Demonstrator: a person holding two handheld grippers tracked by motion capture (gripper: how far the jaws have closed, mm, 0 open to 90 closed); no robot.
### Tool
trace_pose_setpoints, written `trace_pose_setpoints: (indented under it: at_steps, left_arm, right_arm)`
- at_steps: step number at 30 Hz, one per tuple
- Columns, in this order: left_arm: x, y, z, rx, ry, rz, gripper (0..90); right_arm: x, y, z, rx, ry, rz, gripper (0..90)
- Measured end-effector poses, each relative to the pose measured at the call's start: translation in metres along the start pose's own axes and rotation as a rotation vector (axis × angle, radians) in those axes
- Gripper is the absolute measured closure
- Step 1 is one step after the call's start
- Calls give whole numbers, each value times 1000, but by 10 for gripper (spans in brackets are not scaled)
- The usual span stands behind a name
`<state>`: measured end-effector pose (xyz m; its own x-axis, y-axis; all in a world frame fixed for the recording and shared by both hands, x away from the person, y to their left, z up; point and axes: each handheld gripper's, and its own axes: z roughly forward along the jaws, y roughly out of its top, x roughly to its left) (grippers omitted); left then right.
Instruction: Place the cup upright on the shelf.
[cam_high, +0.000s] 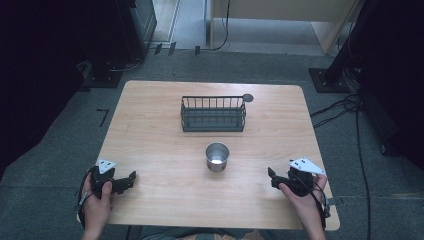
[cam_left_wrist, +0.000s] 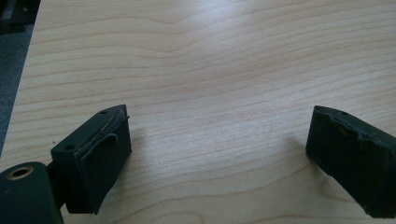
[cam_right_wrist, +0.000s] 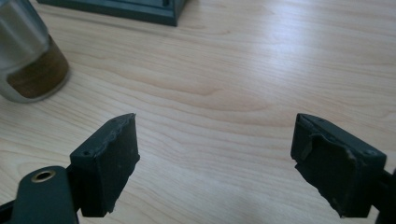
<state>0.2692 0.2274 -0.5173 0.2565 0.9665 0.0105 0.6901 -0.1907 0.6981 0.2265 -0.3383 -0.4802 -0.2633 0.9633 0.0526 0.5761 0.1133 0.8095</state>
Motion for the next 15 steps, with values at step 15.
trace_pose_setpoints:
  at_steps: [15]
  left_arm:
    - [0, 0, 0, -1, 0, 0, 72]
  right_arm:
    - [45, 23, 9, -24, 113, -94, 145]
